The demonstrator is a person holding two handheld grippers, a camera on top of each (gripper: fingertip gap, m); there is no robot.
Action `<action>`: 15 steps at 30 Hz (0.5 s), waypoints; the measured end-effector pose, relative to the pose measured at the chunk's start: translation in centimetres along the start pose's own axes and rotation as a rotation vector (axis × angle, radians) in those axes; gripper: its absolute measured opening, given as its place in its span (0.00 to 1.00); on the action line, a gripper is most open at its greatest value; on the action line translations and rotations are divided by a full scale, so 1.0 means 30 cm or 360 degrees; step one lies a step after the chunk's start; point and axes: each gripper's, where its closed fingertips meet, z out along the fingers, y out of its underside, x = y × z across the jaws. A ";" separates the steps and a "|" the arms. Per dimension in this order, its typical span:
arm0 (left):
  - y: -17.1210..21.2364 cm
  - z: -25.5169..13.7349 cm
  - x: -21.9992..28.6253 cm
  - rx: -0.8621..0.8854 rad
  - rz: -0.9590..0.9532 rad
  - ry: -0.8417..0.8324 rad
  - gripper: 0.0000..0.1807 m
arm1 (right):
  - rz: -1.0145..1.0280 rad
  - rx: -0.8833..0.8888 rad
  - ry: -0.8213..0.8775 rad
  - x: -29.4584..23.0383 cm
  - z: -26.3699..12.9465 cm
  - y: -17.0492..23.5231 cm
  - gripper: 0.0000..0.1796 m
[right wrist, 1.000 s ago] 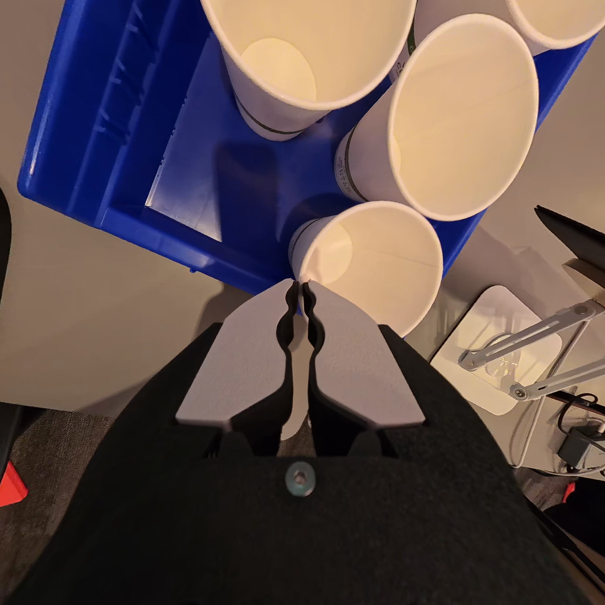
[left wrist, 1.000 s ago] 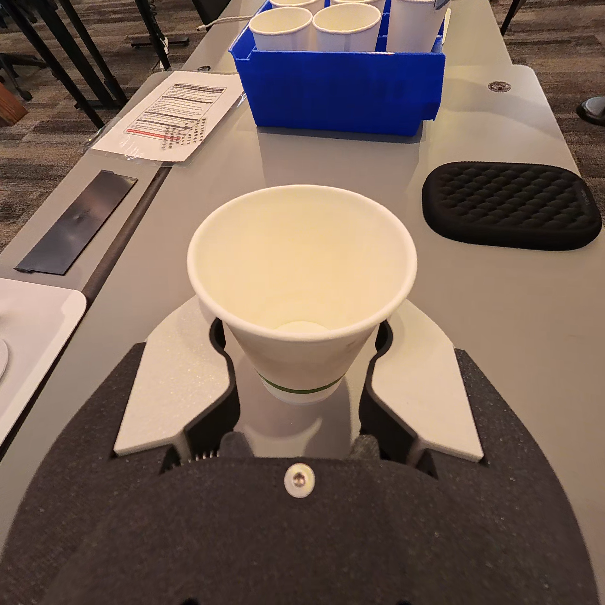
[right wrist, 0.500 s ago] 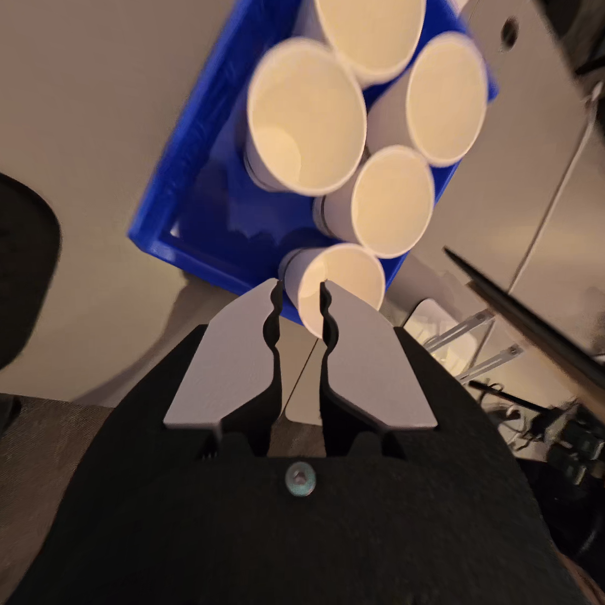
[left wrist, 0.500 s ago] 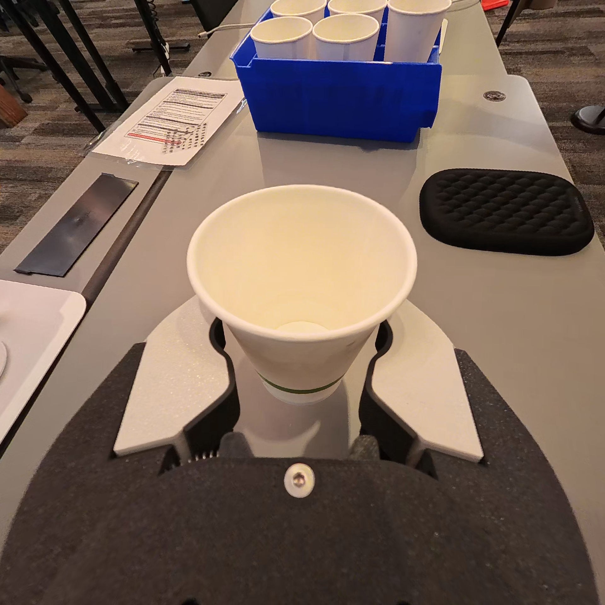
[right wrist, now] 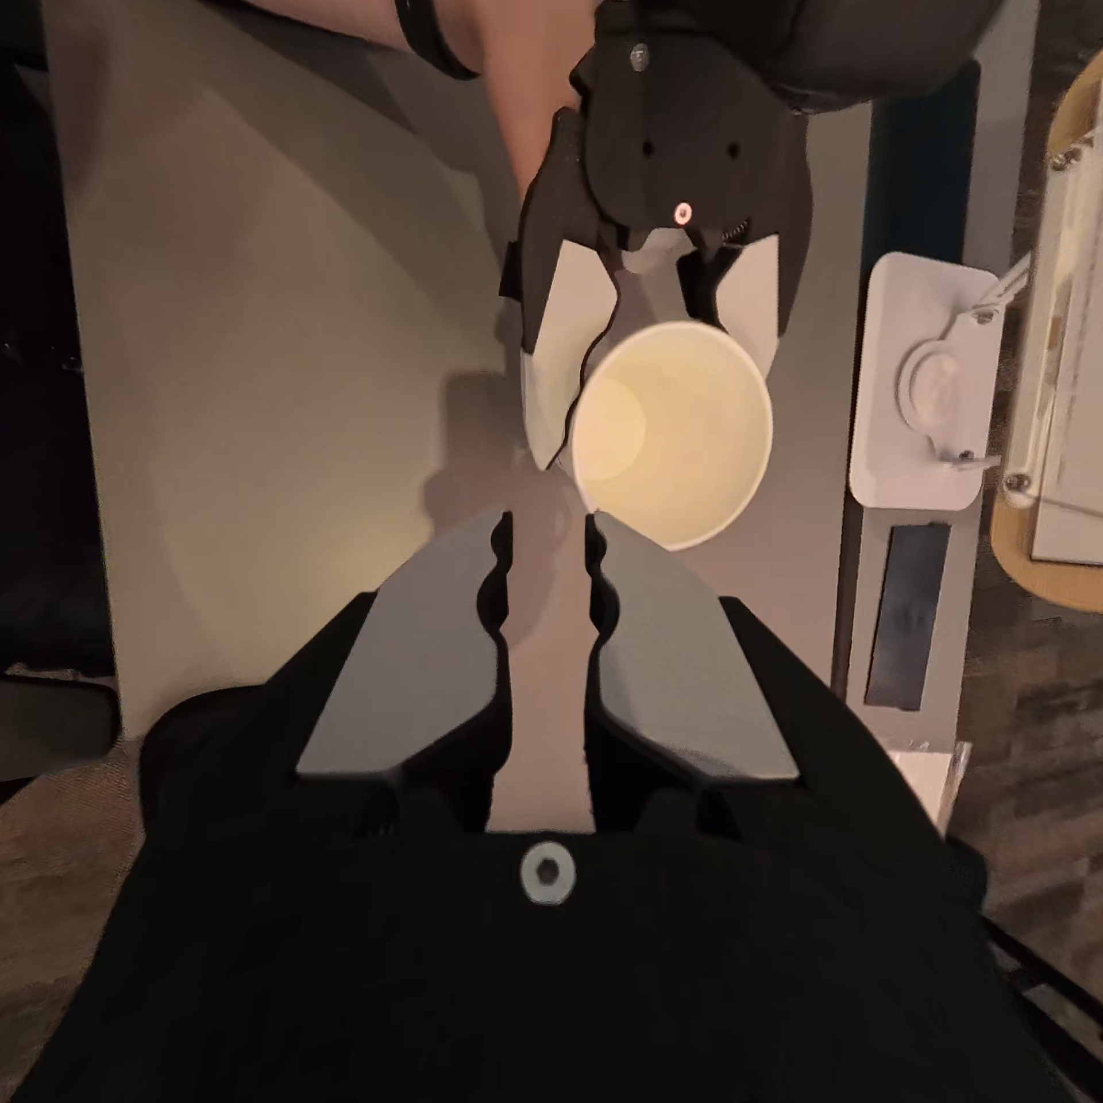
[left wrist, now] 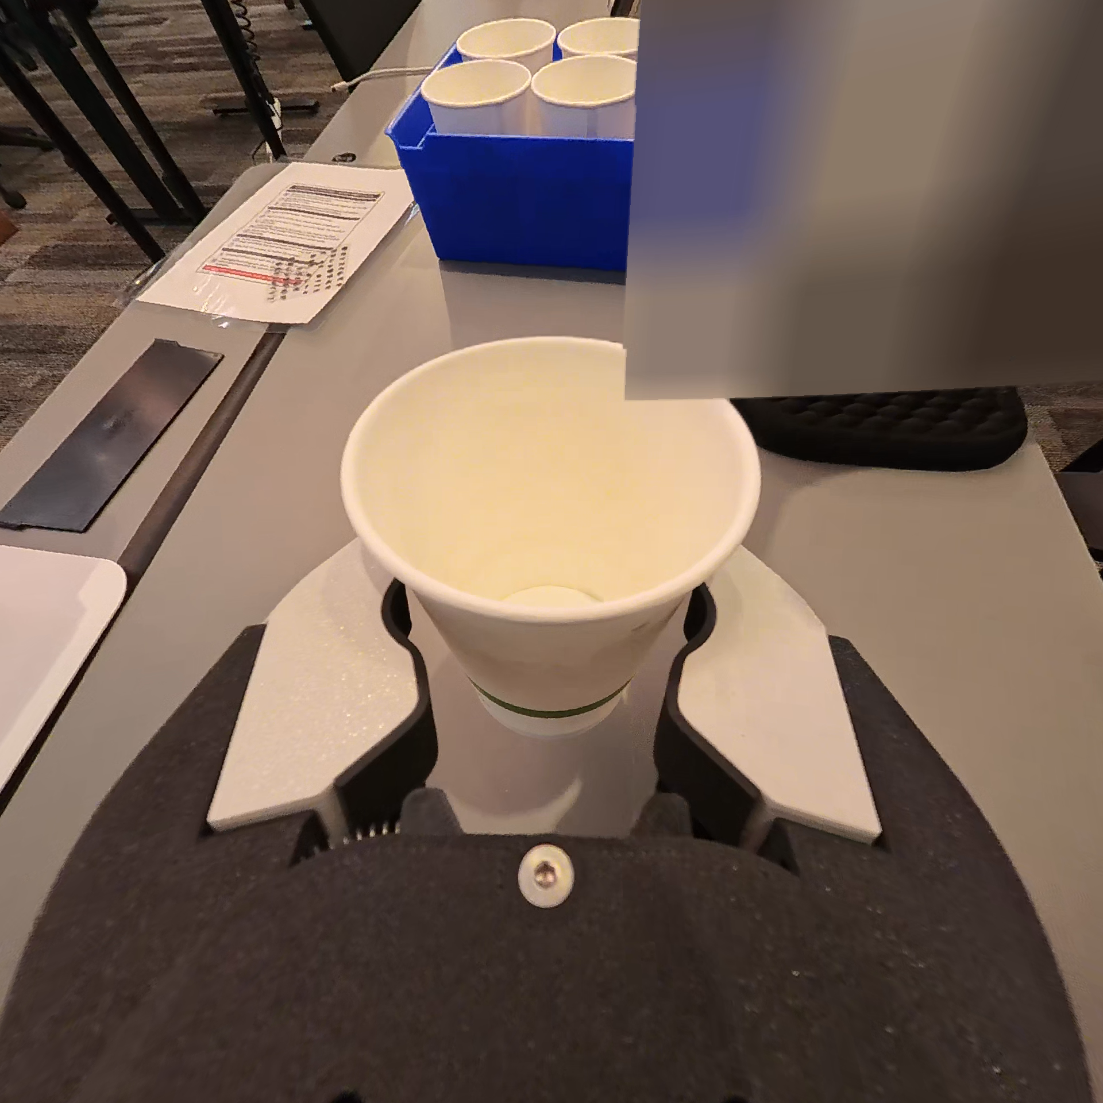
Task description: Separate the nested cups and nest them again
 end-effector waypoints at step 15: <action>-0.025 -0.013 0.013 0.0032 0.0023 0.0009 0.50 | -0.0105 -0.0160 -0.0110 0.026 0.184 -0.012 0.03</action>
